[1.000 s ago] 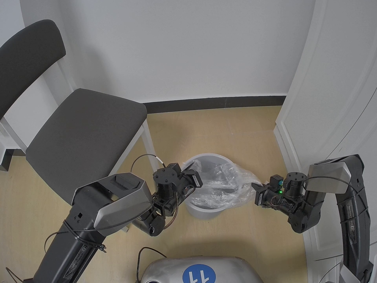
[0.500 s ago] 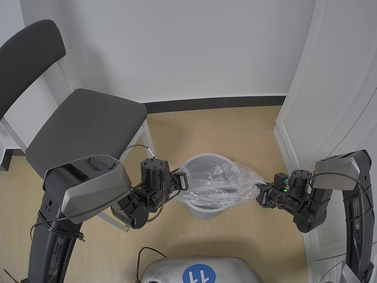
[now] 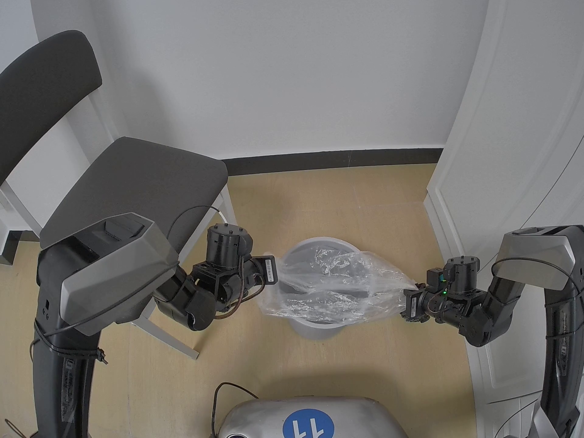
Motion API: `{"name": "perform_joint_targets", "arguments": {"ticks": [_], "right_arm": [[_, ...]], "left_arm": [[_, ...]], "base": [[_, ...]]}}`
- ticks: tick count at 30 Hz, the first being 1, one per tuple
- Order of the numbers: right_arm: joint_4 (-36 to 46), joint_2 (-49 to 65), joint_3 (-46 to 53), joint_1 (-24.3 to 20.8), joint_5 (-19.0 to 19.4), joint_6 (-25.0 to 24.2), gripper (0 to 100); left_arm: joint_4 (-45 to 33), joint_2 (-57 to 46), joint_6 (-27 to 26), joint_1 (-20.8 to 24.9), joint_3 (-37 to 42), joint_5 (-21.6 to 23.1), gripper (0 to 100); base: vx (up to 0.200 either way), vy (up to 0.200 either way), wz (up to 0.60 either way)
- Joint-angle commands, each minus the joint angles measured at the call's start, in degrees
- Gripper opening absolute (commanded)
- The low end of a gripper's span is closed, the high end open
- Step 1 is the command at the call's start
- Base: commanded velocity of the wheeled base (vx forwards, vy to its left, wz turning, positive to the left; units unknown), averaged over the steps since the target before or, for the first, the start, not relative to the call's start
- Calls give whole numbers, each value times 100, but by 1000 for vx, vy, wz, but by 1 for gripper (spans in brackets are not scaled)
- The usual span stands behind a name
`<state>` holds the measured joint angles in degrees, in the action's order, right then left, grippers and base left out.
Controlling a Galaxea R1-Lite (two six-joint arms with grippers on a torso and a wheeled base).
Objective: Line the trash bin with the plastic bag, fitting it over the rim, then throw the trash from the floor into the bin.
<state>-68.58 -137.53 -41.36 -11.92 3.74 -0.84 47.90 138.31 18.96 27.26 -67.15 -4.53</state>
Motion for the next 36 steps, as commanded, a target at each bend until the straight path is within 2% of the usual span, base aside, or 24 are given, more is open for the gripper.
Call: {"name": "perform_joint_targets", "arguments": {"ticks": [1, 7, 11, 19, 23, 29, 36], "right_arm": [[627, 368, -425, -47, -365, -162, 0], [1181, 359, -794, -91, -849, -355, 0], [1427, 394, -821, -91, -893, -399, 0], [2077, 631, -742, -100, -902, -338, 0], [2165, 640, -698, -109, -902, -267, 0], [2165, 684, -416, -100, -902, 172, 0], [2183, 728, -153, -109, -893, 550, 0]], "left_arm": [[-747, -270, 29, -98, -369, -144, 0], [-2408, -287, 618, -168, -1301, -478, 0], [-3234, -287, 811, -247, -1723, -505, 0], [-4464, -340, 759, -397, -2013, -452, 0], [-4702, -305, 732, -388, -2031, -443, 0], [-5027, -287, 354, -397, -1925, -408, 0], [-5299, -235, 231, -414, -1907, -338, 0]], "base": [[0, 0, 0], [0, 0, 0], [0, 0, 0], [0, 0, 0], [0, 0, 0], [0, 0, 0], [0, 0, 0]]}}
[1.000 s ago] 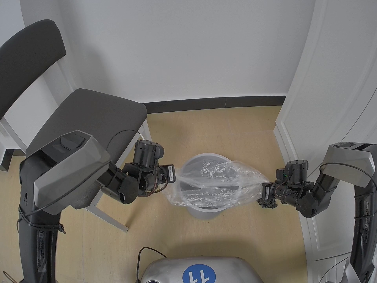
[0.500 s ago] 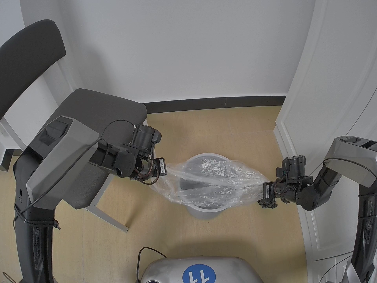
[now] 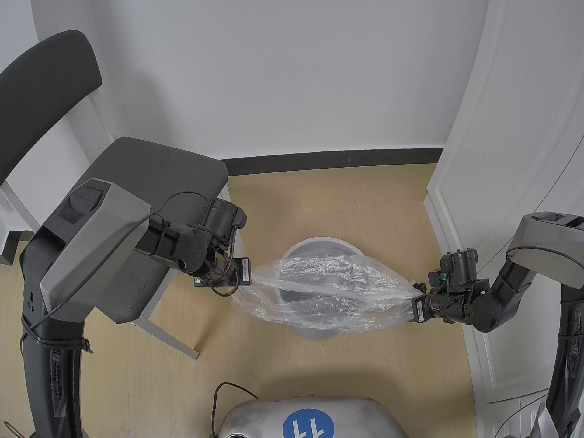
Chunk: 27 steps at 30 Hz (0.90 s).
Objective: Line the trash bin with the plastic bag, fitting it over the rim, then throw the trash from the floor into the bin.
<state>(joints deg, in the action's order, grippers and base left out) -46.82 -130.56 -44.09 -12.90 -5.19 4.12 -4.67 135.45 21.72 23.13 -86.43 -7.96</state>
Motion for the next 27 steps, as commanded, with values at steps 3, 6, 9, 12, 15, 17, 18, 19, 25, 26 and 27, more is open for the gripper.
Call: {"name": "perform_joint_targets", "arguments": {"ticks": [3, 6, 9, 12, 15, 17, 18, 19, 25, 26, 27], "right_arm": [[7, 40, 208, -11, 1, 186, 0], [15, 83, 278, -20, 1, 300, 0], [24, 110, 366, -55, 27, 361, 0], [24, 198, 445, -64, 45, 467, 0], [33, 356, 525, -64, 62, 502, 0], [51, 461, 577, -64, 71, 502, 0], [112, 540, 595, -64, 71, 511, 0], [262, 637, 604, -64, 80, 528, 0], [710, 804, 595, -64, 220, 564, 0], [719, 778, 595, -55, 264, 590, 0], [727, 751, 586, -46, 291, 616, 0]], "left_arm": [[-78, 61, -186, -1, 100, 5, 0], [-78, 52, -318, -1, 206, 14, 0], [-87, 17, -388, -10, 267, 14, 0], [-87, -27, -502, -63, 346, 14, 0], [-96, -142, -573, -98, 417, 84, 0], [-122, -230, -643, -115, 487, 172, 0], [-122, -282, -687, -133, 531, 207, 0], [-122, -353, -749, -142, 592, 242, 0], [-122, -458, -977, -177, 794, 313, 0], [-113, -440, -1012, -177, 803, 330, 0], [-122, -423, -1039, -168, 812, 330, 0]], "base": [[0, 0, 0], [0, 0, 0], [0, 0, 0], [0, 0, 0], [0, 0, 0], [0, 0, 0], [0, 0, 0], [0, 0, 0], [0, 0, 0], [0, 0, 0], [0, 0, 0]]}}
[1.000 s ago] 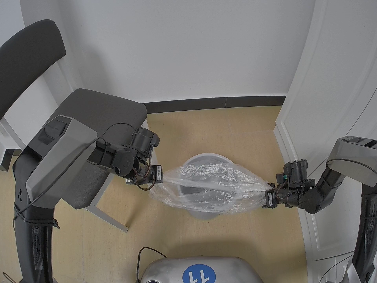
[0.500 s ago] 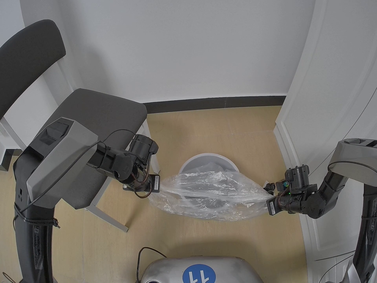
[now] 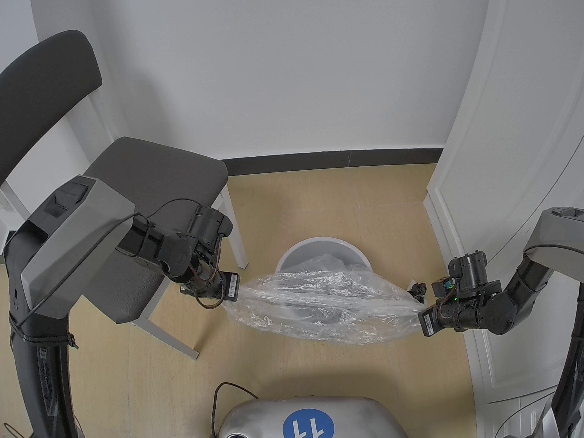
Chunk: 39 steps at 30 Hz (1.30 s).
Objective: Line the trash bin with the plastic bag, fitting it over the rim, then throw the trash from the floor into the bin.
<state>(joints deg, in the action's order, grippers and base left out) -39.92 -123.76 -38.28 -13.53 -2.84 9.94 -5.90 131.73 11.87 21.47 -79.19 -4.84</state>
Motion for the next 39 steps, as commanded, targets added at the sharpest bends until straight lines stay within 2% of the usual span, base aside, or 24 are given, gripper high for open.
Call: {"name": "perform_joint_targets", "arguments": {"ticks": [1, 10, 15, 23, 29, 39], "right_arm": [[37, 62, 5, 26, 64, 52, 0], [-42, -421, -224, 52, 20, 44, 0], [-156, -746, -444, 52, 3, -9, 0], [-1466, -1274, -479, -36, -59, -361, 0], [-2142, -1432, -488, -123, -50, -537, 0], [-2837, -1608, -532, -203, -50, -695, 0]], "left_arm": [[1, -42, -54, -2, 97, 18, 0], [115, 450, -71, 130, 26, -43, 0], [634, 749, -27, 130, -70, -61, 0], [1820, 1004, 368, 191, -70, -263, 0], [2620, 986, 650, 156, -79, -263, 0], [3095, 881, 913, 94, -97, -254, 0]], "base": [[0, 0, 0], [0, 0, 0], [0, 0, 0], [0, 0, 0], [0, 0, 0], [0, 0, 0]]}}
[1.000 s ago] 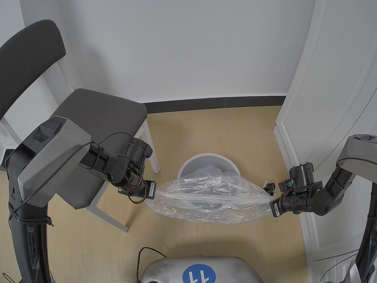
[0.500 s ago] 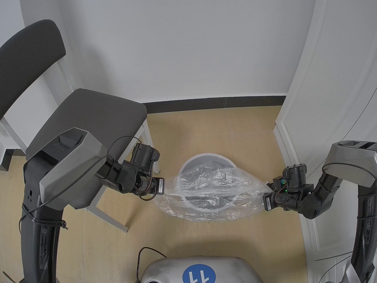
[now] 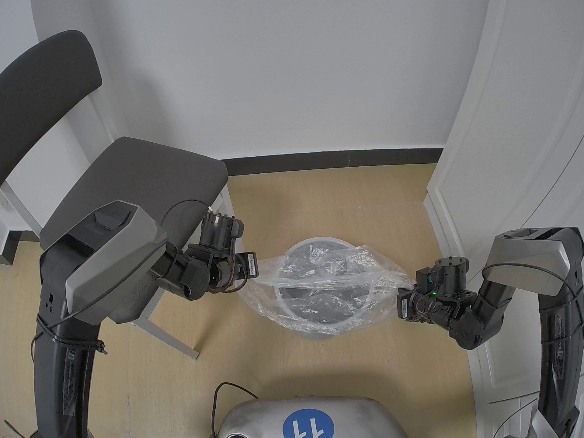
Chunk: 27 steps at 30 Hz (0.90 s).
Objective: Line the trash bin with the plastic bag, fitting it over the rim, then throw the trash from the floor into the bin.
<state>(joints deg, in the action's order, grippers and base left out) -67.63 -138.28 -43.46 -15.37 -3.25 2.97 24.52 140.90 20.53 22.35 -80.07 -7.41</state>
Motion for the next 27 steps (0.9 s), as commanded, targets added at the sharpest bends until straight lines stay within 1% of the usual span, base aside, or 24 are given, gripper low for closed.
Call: {"name": "perform_joint_targets", "arguments": {"ticks": [1, 7, 12, 23, 27], "right_arm": [[-110, -182, -5, 8, -17, 10, 0], [-66, -226, -13, 166, 0, 28, 0], [-39, -349, -49, 228, 0, 72, 0], [154, -419, -49, 245, -8, 151, 0], [198, -393, 31, 351, -17, 423, 0]], "left_arm": [[150, -36, 136, 42, -9, 3, 0], [352, 78, 188, 112, -9, 3, 0], [361, 263, 180, 121, -26, -6, 0], [326, 394, 127, 130, -35, -15, 0], [326, 509, 118, 95, -132, -15, 0]], "base": [[0, 0, 0], [0, 0, 0], [0, 0, 0], [0, 0, 0], [0, 0, 0]]}}
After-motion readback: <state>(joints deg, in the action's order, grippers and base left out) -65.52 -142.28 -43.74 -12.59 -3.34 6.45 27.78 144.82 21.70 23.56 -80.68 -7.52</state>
